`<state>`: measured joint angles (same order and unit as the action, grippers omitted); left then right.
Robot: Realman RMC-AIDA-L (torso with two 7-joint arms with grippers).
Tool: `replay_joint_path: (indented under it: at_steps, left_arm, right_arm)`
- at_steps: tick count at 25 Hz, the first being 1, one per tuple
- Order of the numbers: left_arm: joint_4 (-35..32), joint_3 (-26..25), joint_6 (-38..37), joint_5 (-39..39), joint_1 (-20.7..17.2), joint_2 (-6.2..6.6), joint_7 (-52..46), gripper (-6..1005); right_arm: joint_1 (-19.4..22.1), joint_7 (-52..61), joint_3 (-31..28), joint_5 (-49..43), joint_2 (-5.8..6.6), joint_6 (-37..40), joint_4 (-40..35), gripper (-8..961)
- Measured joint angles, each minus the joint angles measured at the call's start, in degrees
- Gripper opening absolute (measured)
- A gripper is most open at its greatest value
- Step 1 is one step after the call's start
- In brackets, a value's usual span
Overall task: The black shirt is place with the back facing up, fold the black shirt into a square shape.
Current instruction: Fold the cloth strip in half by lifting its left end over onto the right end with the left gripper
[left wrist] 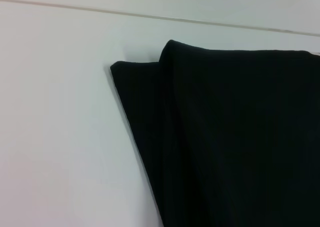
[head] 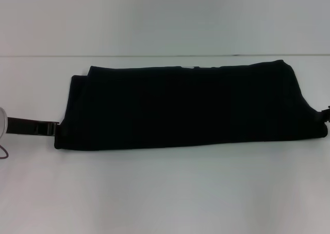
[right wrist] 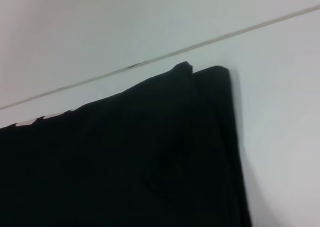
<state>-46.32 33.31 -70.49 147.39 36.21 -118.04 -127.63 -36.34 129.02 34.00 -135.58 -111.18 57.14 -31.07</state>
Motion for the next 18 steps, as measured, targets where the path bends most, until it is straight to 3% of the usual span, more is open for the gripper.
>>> replay_joint_path:
  at_steps: [14,18]
  left_arm:
    - [-0.14,-0.12,-0.36,0.0,-0.03,0.0,0.03,9]
    - [-1.66,-0.97,-2.61,0.0,-0.29,0.0,0.03,9]
  right_arm:
    - [2.07,-2.15,-2.97,2.12,-0.02,5.23,-2.16,29]
    - [2.89,-2.4,-4.35,2.16,-0.25,8.37,-5.94,54]
